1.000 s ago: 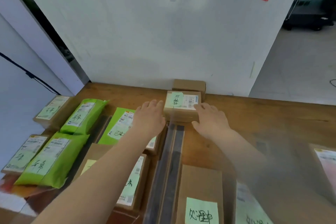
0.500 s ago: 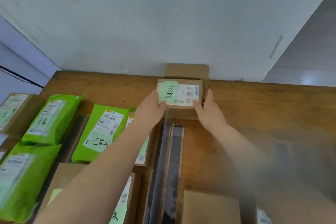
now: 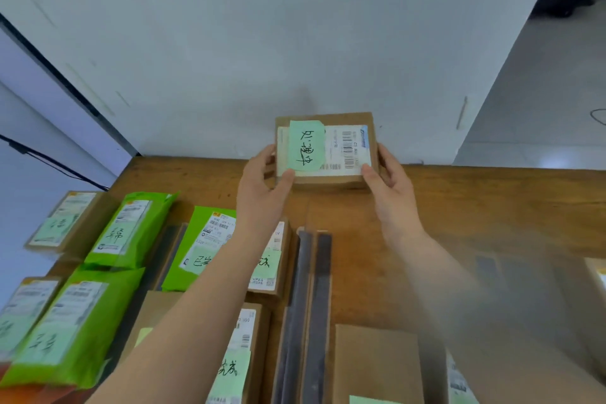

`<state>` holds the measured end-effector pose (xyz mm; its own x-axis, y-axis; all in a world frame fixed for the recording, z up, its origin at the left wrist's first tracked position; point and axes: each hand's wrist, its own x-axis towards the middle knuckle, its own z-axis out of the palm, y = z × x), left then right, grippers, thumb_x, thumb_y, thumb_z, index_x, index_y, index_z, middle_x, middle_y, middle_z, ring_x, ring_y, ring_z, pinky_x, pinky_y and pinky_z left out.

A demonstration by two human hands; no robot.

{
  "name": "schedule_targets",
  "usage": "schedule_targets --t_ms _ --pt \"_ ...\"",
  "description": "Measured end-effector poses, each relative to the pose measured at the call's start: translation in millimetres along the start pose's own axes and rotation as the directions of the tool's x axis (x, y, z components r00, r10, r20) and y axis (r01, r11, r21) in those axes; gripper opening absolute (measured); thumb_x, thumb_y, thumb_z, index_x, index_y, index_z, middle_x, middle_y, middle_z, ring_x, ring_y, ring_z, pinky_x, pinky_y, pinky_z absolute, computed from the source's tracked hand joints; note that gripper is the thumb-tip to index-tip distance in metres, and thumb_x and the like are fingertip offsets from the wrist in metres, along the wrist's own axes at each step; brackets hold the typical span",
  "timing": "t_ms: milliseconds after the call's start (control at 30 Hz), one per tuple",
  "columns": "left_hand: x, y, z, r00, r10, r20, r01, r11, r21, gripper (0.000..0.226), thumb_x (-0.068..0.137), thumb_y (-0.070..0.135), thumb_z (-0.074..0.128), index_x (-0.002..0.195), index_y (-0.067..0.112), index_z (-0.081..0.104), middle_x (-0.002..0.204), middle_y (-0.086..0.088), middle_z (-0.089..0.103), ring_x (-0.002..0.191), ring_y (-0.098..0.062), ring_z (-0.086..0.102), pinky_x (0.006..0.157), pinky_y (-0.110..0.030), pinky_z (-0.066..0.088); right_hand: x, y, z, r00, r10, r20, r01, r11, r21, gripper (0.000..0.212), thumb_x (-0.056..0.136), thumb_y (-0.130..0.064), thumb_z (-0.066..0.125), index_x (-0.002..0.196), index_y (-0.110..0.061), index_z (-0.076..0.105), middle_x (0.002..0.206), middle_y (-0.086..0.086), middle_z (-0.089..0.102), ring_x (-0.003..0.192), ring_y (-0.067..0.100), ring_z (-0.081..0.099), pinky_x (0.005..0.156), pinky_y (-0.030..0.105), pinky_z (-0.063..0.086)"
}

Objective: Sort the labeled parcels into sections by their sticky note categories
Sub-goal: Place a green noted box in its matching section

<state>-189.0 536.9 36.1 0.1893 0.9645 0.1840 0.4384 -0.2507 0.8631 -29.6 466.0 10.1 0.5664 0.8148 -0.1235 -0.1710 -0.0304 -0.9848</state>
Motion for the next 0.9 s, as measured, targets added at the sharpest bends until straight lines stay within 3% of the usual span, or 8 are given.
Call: schedule_targets --t_ms 133,267,333,433,500,633,800,900 --pt "-37 23 -30 1.0 0.003 -0.02 -0.007 0.98 -0.196 0.023 0.093 0.015 0.054 0.11 0.029 0.06 0.108 0.003 0.067 0.098 -0.017 0.065 0.082 -0.039 0.056 -41 -32 -6 0.999 0.016 0.032 -0.023 0.971 0.237 0.054 0.09 -0.014 0.058 0.139 -0.032 0.042 0.12 -0.01 0.063 0.114 0.009 0.058 0.096 0.036 0.049" --pt "-78 34 -59 0.997 0.071 0.01 -0.067 0.969 -0.237 0.022 0.085 0.006 0.063 0.092 0.027 0.065 0.094 0.008 0.07 0.089 -0.004 0.065 0.078 -0.026 0.054 -84 -45 -16 1.0 0.021 0.003 -0.02 0.929 0.37 0.041 0.085 -0.012 0.063 0.119 -0.034 0.055 0.112 -0.003 0.068 0.103 0.014 0.066 0.091 0.046 0.053" --pt "-96 34 -72 0.996 0.091 0.004 -0.087 0.967 -0.24 0.022 0.081 0.006 0.068 0.096 0.022 0.064 0.095 0.009 0.068 0.087 0.001 0.063 0.072 -0.016 0.051 -107 -47 -19 1.0 0.006 0.0 -0.006 0.932 0.364 0.036 0.082 -0.012 0.065 0.111 -0.033 0.058 0.11 -0.001 0.069 0.098 0.015 0.069 0.09 0.048 0.053" --pt "-126 35 -93 0.996 0.088 -0.004 -0.085 0.943 -0.321 0.027 0.081 0.007 0.068 0.099 0.026 0.061 0.101 0.008 0.066 0.091 0.002 0.062 0.073 -0.016 0.051 -143 -47 -21 1.0 -0.007 -0.01 0.01 0.94 0.342 0.032 0.081 -0.01 0.068 0.106 -0.029 0.062 0.106 0.002 0.07 0.095 0.018 0.07 0.09 0.05 0.053" --pt "-147 32 -108 0.993 0.089 0.073 -0.053 0.918 -0.394 0.031 0.081 0.007 0.069 0.099 0.03 0.058 0.104 0.009 0.065 0.096 0.001 0.061 0.081 -0.021 0.05 -168 -49 -22 1.0 0.001 -0.015 0.004 0.948 0.319 0.029 0.081 -0.01 0.068 0.103 -0.028 0.063 0.106 0.003 0.07 0.097 0.02 0.069 0.09 0.05 0.053" --pt "-189 22 -138 0.982 0.091 0.164 -0.01 0.897 -0.441 0.047 0.059 0.031 0.076 0.097 0.028 0.049 0.107 0.011 0.063 0.101 -0.007 0.061 0.09 -0.032 0.049 -216 -53 -21 1.0 -0.007 -0.02 0.013 0.958 0.286 0.025 0.082 -0.008 0.067 0.101 -0.024 0.065 0.1 0.004 0.07 0.094 0.022 0.068 0.083 0.044 0.056" --pt "-235 7 -163 0.915 0.1 0.39 0.088 0.896 -0.436 0.057 0.063 0.034 0.076 0.112 0.033 0.049 0.117 0.01 0.061 0.107 -0.006 0.06 0.077 -0.014 0.051 -270 -55 -16 0.999 -0.034 0.006 0.031 0.966 0.255 0.017 0.085 -0.007 0.062 0.091 -0.023 0.065 0.08 -0.002 0.071 0.071 0.012 0.068 0.057 0.026 0.053" --pt "-252 -3 -173 0.821 0.07 0.567 0.176 0.914 -0.367 0.06 0.061 0.051 0.069 0.117 0.04 0.051 0.127 0.005 0.06 0.116 -0.013 0.058 0.093 -0.034 0.049 -302 -51 -13 1.0 -0.024 0.005 0.022 0.964 0.264 0.016 0.085 -0.006 0.062 0.09 -0.021 0.065 0.079 0.0 0.07 0.072 0.013 0.068 0.055 0.024 0.054"
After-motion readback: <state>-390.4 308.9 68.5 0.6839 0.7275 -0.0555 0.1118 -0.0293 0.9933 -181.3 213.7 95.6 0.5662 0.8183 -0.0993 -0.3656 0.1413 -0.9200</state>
